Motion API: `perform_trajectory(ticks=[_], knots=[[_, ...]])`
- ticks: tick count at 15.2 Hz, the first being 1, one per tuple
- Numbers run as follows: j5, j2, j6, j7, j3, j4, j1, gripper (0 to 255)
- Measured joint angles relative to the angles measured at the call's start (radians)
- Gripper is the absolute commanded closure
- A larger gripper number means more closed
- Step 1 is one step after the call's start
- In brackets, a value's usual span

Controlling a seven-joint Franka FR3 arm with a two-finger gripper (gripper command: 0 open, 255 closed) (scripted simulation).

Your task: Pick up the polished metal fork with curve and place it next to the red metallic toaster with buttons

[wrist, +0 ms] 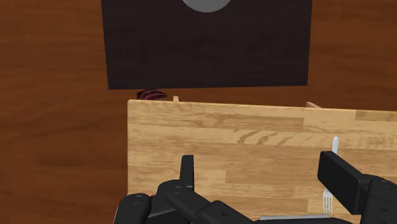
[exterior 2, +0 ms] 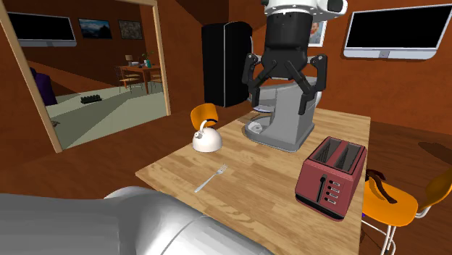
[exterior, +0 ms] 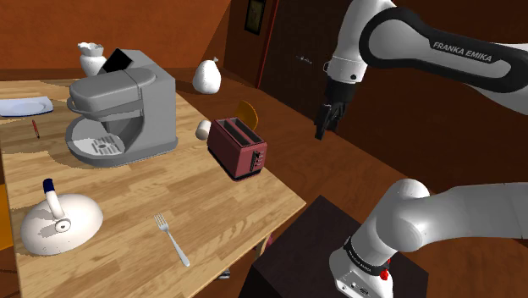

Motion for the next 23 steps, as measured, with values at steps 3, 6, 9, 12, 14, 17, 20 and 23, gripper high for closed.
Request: perform_trajectory(ticks=[3,6,9,12,14,17,20,23], knots=[[0.012,0.021,0.035,0.016,0.014,-0.016,0.005,0],[0.041,0.070,0.112,0.059,0.053,-0.048,0.019,0],[0.068,0.148,0.200,0.100,0.091,-0.060,0.031,0],[0.093,0.218,0.289,0.144,0.132,-0.081,0.045,0],[0.101,0.277,0.341,0.167,0.153,-0.075,0.049,0],[0.112,0.376,0.426,0.209,0.190,-0.061,0.059,0],[0.111,0.483,0.504,0.251,0.222,-0.034,0.065,0],[0.104,0.586,0.576,0.296,0.252,-0.006,0.074,0]])
